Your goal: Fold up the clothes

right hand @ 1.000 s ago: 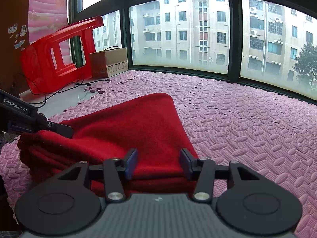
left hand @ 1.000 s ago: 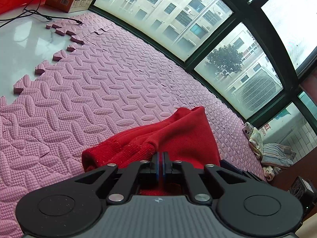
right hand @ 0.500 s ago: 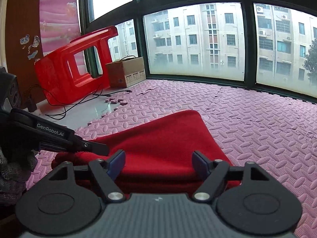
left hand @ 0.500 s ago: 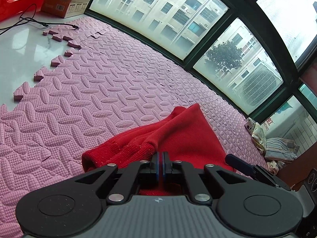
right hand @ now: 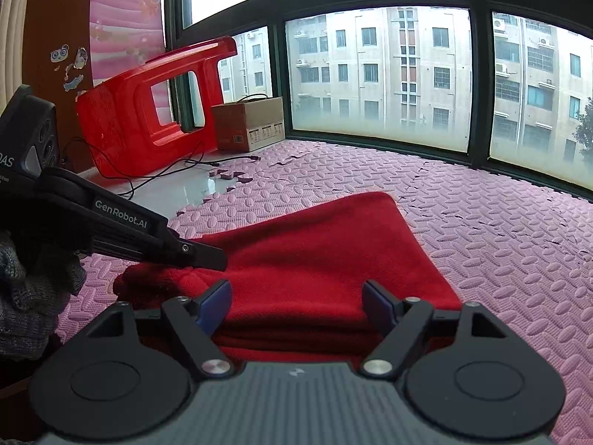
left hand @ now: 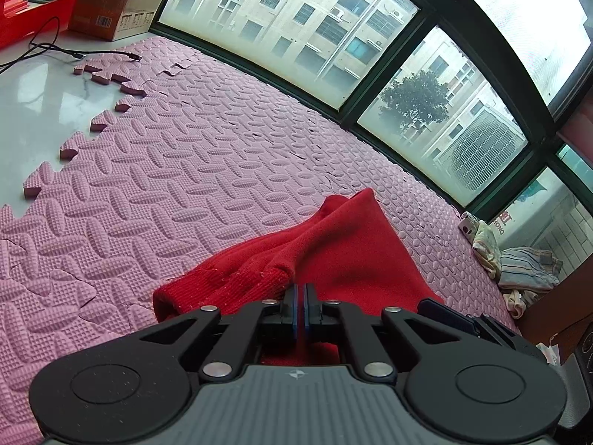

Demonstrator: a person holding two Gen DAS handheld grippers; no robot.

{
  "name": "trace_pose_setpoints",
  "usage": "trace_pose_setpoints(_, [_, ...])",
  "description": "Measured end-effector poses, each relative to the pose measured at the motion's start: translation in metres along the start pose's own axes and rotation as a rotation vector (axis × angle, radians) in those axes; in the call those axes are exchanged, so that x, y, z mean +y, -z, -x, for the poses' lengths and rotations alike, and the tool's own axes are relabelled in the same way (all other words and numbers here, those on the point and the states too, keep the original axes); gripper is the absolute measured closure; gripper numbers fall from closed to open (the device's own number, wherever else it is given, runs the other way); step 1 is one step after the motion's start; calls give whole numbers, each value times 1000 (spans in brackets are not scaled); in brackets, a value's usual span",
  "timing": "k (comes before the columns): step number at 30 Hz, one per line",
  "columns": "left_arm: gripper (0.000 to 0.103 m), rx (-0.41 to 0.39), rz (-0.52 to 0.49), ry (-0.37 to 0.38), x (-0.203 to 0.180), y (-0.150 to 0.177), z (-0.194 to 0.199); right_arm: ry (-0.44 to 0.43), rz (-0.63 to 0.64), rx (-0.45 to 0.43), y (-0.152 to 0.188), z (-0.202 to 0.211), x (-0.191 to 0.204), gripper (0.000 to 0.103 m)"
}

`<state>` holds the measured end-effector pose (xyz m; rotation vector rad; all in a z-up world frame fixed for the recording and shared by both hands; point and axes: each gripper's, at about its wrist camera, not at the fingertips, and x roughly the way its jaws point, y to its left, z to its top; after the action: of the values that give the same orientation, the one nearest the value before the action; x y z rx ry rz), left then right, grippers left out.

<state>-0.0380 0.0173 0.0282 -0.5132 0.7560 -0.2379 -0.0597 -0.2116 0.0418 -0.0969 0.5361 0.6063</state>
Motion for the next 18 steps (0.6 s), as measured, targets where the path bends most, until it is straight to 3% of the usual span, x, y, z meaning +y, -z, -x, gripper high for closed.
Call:
trace_pose_setpoints(4, [98, -1, -7, -3, -1, 0, 0, 8, 14, 3, 11, -4, 5, 24])
trace_pose_setpoints(18, [97, -2, -11, -5, -1, 1, 0, -7, -28, -24, 0, 9, 3, 27])
